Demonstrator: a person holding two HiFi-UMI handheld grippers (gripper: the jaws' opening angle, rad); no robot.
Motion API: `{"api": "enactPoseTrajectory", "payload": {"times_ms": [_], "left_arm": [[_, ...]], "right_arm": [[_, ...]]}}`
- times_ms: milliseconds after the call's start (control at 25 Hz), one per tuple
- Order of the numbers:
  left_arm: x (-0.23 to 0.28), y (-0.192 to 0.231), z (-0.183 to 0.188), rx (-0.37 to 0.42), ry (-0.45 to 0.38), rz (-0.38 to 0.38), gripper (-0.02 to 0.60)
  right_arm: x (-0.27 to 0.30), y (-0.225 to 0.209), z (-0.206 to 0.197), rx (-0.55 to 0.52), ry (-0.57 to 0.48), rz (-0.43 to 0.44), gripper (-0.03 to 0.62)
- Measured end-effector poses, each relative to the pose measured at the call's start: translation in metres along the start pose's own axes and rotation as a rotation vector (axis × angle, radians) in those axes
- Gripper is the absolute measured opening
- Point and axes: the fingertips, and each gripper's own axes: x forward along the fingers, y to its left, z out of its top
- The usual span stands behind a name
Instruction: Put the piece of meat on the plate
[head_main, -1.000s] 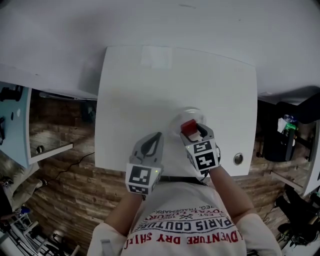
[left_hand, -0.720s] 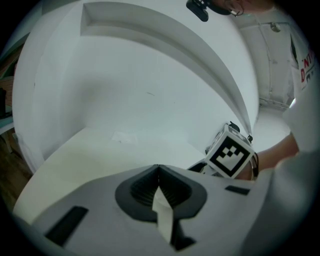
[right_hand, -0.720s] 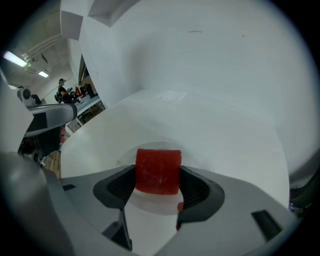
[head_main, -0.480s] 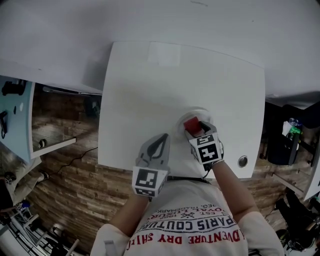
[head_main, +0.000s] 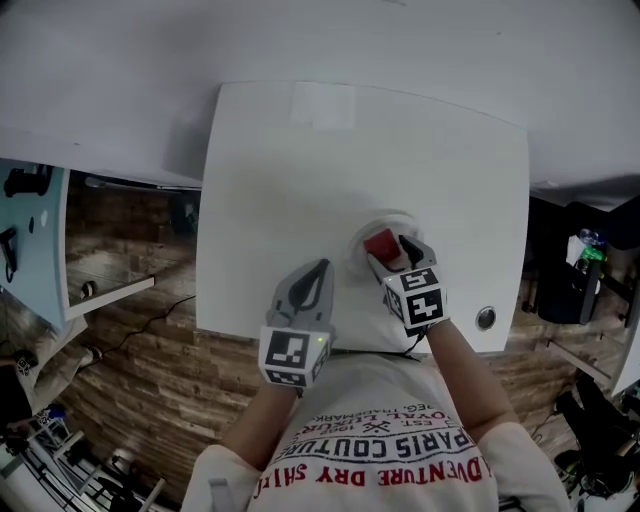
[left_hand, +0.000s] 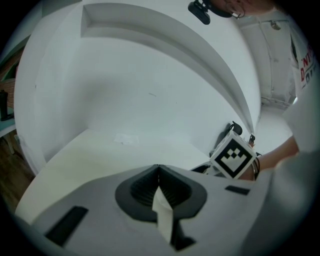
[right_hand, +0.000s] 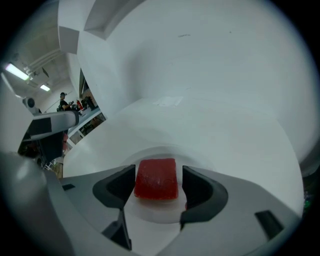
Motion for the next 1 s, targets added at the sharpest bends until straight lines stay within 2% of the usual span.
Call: {"api": "enactPoseTrajectory", "payload": {"times_ms": [160,240,320,400,440,720,1000], "left_arm": [[0.0,-0.009,0.007,0.01,-0.009,-0.014,0.006],[0.001,-0.012,0.013,0.019,-0.02,-0.018,0.006],[0.003,-0.015,0.022,0.026,-0.039,-0.018,0.006],[0.003,-0.02,0.036,0.035,-0.066,-0.021,0.006],[0.002,-0.023,0.044,0.043,-0.081,-0.025,0.006],[-0.01,-0.047,0.093,0.112,-0.173,-0.074,0.006],[-0.028,-0.071,0.143,0.233,-0.291,-0.101,0.006]], "right_arm": [[-0.02,-0.001,0.019,0.056,-0.096,0.02,0.287],[-0.035,-0.004,0.032,0.056,-0.167,-0.003,0.272],[-0.055,-0.011,0.047,0.043,-0.263,-0.068,0.129],[-0.075,-0.015,0.059,0.039,-0.349,-0.125,0.038],[-0.084,-0.016,0.064,0.041,-0.382,-0.141,0.026],[-0.152,-0.009,0.097,0.092,-0.579,-0.134,0.012],[-0.216,-0.003,0.124,0.005,-0.743,-0.193,0.012]]}}
